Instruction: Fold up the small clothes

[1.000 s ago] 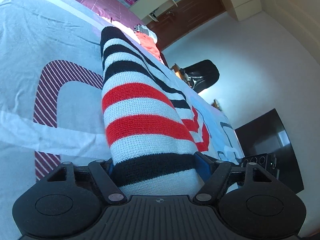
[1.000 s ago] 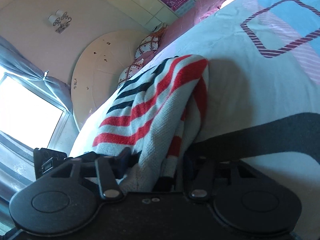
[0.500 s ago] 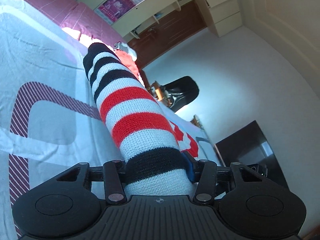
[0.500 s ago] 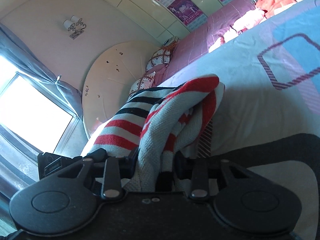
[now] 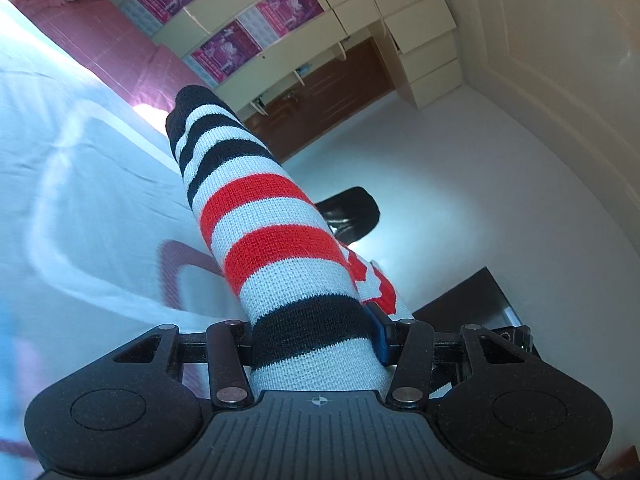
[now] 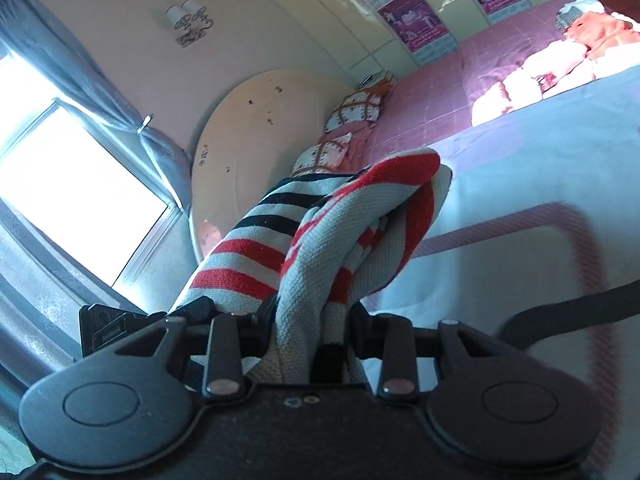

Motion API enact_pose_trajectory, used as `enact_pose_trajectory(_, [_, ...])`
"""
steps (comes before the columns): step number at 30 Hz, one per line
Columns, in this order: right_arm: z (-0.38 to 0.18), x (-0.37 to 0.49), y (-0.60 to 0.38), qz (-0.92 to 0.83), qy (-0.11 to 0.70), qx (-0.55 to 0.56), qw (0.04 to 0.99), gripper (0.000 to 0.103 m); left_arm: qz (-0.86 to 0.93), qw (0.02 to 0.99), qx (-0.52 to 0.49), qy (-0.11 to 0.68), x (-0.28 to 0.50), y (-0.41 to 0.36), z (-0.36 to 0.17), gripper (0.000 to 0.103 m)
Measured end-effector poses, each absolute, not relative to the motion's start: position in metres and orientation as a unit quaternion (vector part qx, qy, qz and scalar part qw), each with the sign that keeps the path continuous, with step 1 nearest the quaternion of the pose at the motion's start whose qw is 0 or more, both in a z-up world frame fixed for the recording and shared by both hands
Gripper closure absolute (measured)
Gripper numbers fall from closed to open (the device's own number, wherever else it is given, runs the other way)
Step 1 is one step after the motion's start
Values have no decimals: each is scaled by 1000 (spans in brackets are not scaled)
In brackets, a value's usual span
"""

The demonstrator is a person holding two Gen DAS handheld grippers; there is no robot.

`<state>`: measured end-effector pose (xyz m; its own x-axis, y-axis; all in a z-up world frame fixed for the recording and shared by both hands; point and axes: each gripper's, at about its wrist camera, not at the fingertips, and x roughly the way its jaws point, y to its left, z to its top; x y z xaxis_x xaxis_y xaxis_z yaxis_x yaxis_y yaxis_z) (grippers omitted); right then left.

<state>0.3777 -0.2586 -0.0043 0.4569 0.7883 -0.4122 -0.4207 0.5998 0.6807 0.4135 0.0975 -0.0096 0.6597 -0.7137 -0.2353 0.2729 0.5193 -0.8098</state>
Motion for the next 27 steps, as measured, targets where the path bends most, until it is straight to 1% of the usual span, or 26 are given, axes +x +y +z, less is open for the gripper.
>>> enact_pose_trajectory(4, [-12,379,-200,393,379,257,797,68,-268,832,-395,281,386,160,-17,55])
enact_pose_trajectory(8, [-25,386,-140,412,402,257,776,68,-227,834,-414,287,362,222,-39,55])
enact_pose_trajectory(10, [-37,389,-111,420,418,256,764,68,-205,833,-423,292,349,247,-55,55])
enact_pose_trajectory(13, [-65,390,-75,424,451,252,744,68,-161,827,-439,311,329,276,-93,55])
enact_pose_trajectory(14, [-76,387,-67,417,466,249,740,66,-146,823,-446,320,322,282,-106,55])
enact_pose_trajectory(16, [-90,379,-66,405,471,256,741,65,-151,815,-465,310,312,288,-123,55])
enact_pose_trajectory(18, [-96,378,-78,398,470,290,733,66,-150,822,-459,301,307,284,-128,55])
enact_pose_trajectory(22, [-88,373,-84,395,468,273,742,64,-147,828,-449,303,310,282,-130,55])
enact_pose_trajectory(24, [-80,371,-90,389,466,259,751,58,-141,832,-440,307,307,285,-124,54])
enact_pose_trajectory(25, [-74,371,-91,379,464,250,761,53,-137,834,-436,308,304,285,-119,54])
enact_pose_trajectory(27, [-57,365,-101,362,450,223,785,54,-125,845,-419,307,288,299,-101,54])
